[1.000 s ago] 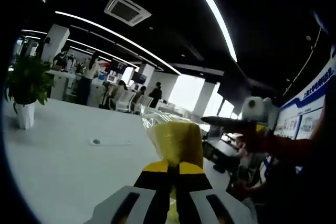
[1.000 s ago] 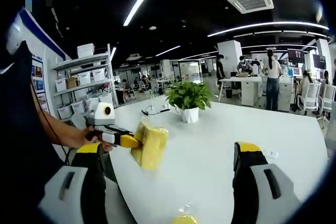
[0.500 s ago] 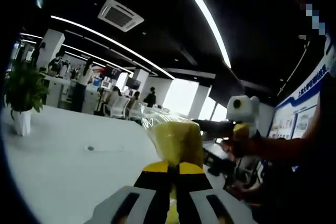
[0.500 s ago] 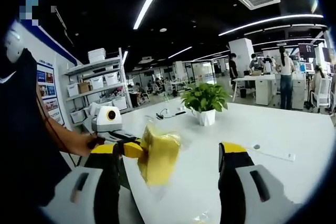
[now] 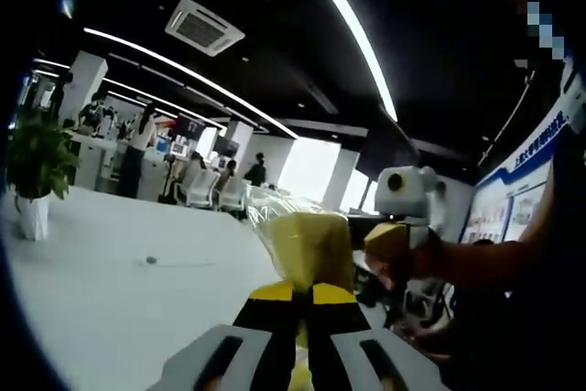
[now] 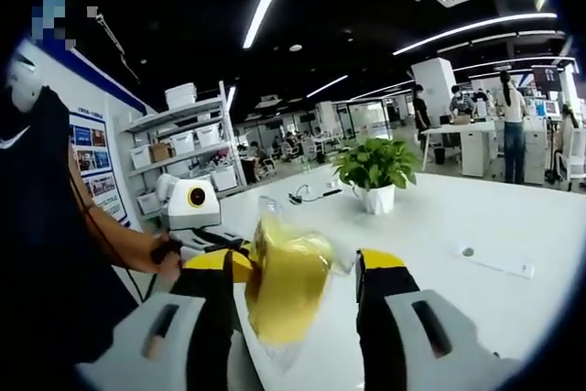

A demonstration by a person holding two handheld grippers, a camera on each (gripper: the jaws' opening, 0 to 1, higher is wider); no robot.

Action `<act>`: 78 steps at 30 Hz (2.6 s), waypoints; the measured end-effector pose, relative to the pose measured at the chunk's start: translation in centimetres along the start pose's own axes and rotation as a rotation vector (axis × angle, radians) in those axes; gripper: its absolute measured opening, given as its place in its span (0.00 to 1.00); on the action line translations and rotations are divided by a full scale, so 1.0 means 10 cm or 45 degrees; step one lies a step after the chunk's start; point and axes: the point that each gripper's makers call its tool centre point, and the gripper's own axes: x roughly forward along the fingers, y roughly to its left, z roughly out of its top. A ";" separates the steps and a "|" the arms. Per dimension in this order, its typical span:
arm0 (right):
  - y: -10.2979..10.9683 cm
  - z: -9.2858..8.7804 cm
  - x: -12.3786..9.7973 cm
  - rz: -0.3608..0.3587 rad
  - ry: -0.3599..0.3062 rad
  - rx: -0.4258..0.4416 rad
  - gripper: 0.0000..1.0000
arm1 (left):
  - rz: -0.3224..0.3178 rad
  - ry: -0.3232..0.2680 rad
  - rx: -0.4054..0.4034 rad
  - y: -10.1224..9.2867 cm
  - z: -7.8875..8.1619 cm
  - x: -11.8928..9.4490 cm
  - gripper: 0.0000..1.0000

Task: Compare the silicone blocks by pressing each to a similar depth, holding the contact briefly, and releasing to observe deformation and rebound differences across the visible hardness samples.

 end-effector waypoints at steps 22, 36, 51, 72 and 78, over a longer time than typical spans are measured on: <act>0.01 -0.02 0.06 0.098 -0.031 0.105 0.31 | -0.025 0.002 -0.030 -0.04 0.00 -0.01 0.01; 0.10 -0.07 0.11 0.183 0.016 0.135 0.23 | -0.046 0.019 -0.022 -0.04 -0.01 -0.01 0.01; 0.14 -0.09 0.10 0.210 0.038 0.125 0.03 | -0.069 0.052 -0.004 -0.04 -0.05 0.00 0.02; 0.14 -0.06 0.06 0.191 0.038 0.146 0.00 | -0.098 0.050 0.071 -0.06 -0.01 0.04 0.06; 0.16 -0.06 0.07 0.191 0.044 0.116 0.00 | -0.107 0.050 0.082 -0.07 0.00 0.02 0.07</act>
